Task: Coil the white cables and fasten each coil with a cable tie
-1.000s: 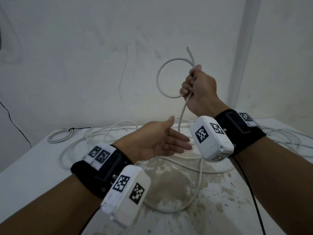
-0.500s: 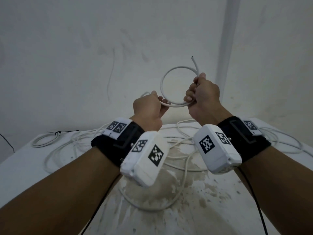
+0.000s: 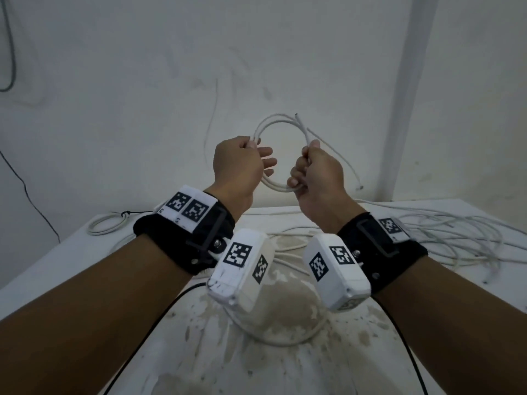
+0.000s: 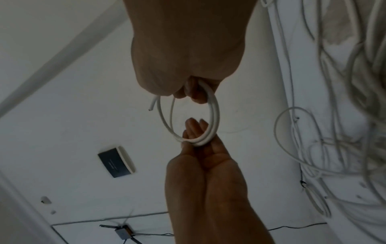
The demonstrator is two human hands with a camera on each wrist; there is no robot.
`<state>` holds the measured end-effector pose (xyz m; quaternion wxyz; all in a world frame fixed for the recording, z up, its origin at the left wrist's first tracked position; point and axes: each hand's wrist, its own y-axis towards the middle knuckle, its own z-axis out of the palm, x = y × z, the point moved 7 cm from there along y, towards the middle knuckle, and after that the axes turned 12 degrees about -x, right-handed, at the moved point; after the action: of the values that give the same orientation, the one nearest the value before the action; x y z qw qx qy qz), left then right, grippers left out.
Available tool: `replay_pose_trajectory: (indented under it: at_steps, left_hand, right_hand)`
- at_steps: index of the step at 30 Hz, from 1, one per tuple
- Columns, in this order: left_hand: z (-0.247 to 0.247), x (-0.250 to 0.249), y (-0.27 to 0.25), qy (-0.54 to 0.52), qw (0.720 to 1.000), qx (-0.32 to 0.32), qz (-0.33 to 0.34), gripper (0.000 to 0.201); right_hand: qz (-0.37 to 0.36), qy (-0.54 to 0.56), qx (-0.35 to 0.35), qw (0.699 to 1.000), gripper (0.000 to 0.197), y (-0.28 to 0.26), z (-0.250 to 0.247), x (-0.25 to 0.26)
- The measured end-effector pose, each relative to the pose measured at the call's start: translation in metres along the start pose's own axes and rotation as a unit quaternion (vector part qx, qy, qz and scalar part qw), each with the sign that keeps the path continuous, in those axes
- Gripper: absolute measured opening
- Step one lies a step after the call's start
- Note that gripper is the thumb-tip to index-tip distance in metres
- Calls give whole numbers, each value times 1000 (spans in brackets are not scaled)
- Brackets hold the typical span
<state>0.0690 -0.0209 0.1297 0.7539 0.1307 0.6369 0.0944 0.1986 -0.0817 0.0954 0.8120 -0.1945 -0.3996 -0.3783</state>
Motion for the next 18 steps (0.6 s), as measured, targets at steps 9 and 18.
replay_pose_trajectory:
  at_steps: [9, 18]
  left_hand:
    - [-24, -4, 21, 115, 984, 55, 122, 19]
    - [-26, -18, 31, 128, 974, 122, 142, 22]
  right_hand:
    - [9, -74, 49, 996, 33, -7, 10, -28]
    - [12, -119, 122, 985, 34, -8, 21, -23]
